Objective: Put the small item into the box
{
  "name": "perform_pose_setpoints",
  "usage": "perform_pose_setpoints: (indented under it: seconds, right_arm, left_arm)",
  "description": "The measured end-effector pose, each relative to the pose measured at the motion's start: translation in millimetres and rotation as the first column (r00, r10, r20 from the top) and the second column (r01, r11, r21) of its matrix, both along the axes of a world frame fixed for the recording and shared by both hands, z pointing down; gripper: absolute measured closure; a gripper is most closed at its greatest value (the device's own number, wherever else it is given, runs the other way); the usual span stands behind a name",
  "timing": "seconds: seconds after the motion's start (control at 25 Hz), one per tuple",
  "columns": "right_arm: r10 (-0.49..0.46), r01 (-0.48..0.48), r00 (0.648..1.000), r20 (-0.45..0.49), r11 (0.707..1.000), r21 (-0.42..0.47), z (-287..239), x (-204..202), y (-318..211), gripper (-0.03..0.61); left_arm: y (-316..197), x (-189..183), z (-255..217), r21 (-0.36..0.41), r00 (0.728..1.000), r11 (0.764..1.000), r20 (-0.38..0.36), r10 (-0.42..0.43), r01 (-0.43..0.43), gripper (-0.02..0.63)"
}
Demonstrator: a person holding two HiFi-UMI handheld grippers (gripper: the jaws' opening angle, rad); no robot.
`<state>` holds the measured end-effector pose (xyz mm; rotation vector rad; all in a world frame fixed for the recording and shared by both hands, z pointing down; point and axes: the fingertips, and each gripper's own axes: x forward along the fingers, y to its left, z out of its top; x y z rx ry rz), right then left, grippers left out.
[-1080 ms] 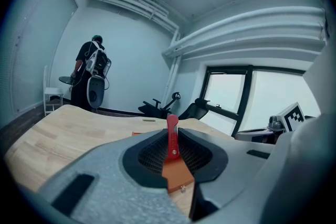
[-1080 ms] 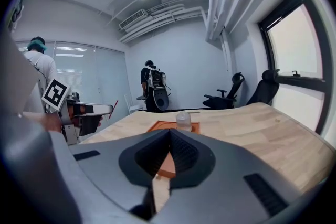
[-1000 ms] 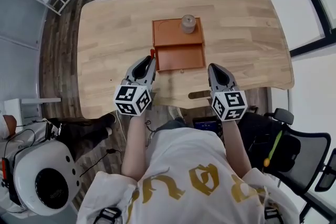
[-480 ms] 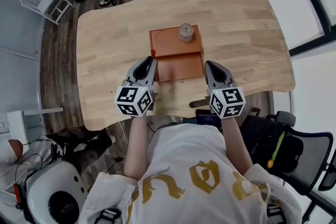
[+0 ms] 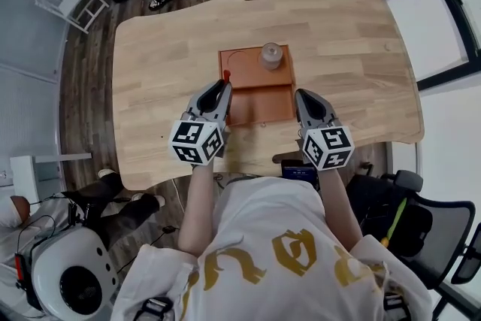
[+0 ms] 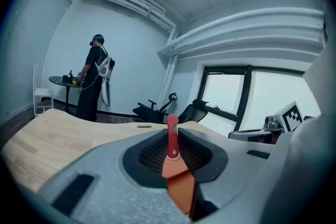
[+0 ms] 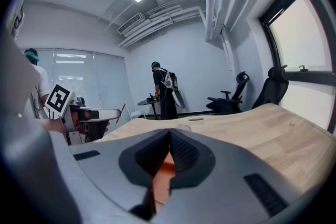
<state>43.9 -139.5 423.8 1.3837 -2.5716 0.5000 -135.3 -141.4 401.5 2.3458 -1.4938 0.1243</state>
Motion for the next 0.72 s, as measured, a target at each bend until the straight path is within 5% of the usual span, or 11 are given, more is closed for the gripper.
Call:
perform_pose_setpoints:
  seconds: [0.72]
  right_arm:
    - [-0.008, 0.004, 0.999, -0.047, 0.997, -0.079, 36.2, 5.0, -7.8, 0.566]
  left_arm:
    - [-10.0, 13.6, 31.3, -0.081, 0.999, 0.995, 0.001, 0.052, -0.052, 0.554]
